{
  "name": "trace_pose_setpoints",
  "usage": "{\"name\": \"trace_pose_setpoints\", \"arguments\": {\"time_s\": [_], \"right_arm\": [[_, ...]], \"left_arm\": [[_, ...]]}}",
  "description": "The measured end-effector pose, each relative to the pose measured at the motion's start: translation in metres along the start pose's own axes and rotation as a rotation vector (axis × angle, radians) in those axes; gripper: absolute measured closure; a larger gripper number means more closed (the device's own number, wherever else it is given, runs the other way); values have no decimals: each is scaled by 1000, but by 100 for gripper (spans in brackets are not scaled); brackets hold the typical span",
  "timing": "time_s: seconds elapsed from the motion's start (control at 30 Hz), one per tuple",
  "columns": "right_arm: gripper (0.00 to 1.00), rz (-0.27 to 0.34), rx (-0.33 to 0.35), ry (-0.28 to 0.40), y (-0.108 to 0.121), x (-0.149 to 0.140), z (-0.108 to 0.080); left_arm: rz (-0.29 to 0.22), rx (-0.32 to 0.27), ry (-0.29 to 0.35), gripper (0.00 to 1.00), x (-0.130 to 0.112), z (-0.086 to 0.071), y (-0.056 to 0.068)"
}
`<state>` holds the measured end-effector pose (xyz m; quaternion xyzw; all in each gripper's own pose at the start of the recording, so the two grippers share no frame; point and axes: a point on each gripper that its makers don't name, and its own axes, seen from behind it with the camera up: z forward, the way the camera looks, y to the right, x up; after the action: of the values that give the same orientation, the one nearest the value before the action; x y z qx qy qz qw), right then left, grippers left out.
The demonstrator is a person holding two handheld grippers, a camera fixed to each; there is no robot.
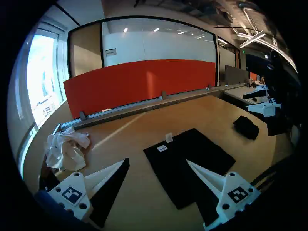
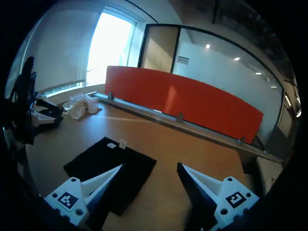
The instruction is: Fold towel
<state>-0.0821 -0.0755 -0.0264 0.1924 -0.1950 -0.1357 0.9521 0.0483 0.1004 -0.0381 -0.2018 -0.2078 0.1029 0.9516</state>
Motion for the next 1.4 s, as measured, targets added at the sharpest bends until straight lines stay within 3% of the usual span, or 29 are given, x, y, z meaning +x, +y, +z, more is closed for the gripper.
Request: {"name": "trace_pose_setpoints", "arguments": {"time_s": [0.6,1.4], "right_arm": [[0,-42,67,-121,-33,-73,22],[0,-31,138,-262,-69,-158,42]], "left_arm": [[-9,-56,-126,1,-81,25,25],[48,-125,-302,2,-164,53,55]]}}
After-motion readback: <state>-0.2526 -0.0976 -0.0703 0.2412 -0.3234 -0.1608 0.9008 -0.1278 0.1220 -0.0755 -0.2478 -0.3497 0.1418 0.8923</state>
